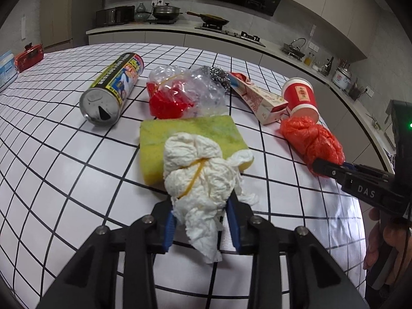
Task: Collect trash
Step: 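Grasp the crumpled tissue with left tool while right tool grasps the red plastic bag, then carry the tissue with left tool while right tool carries the red bag to the bin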
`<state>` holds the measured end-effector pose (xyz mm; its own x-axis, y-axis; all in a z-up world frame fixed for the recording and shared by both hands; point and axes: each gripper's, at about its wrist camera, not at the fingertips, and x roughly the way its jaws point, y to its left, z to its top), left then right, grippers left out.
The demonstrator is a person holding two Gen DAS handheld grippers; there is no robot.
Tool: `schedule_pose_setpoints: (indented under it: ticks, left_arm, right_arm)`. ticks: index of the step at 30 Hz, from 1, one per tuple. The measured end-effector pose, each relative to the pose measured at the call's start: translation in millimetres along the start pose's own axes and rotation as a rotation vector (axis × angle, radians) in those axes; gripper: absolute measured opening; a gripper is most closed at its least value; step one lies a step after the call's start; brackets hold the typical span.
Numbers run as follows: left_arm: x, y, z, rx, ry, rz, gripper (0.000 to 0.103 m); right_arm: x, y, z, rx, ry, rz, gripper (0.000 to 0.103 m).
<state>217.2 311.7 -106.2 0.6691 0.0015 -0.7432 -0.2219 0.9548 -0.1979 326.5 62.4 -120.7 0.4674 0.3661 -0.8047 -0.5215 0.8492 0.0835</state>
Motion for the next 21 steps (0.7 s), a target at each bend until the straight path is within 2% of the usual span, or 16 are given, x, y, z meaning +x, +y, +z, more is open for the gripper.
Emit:
schedule_pose_setpoints:
  ticks: [13, 21]
  left_arm:
    - [-17, -13, -16, -0.003, -0.01, 0.0, 0.035]
    - [-32, -36, -27, 0.01, -0.019, -0.004, 0.035]
  right_arm:
    - [-41, 8, -32, -0.023, -0.041, 0.02, 0.024]
    - [-70, -4, -52, -0.015, -0.063, 0.02, 0.024]
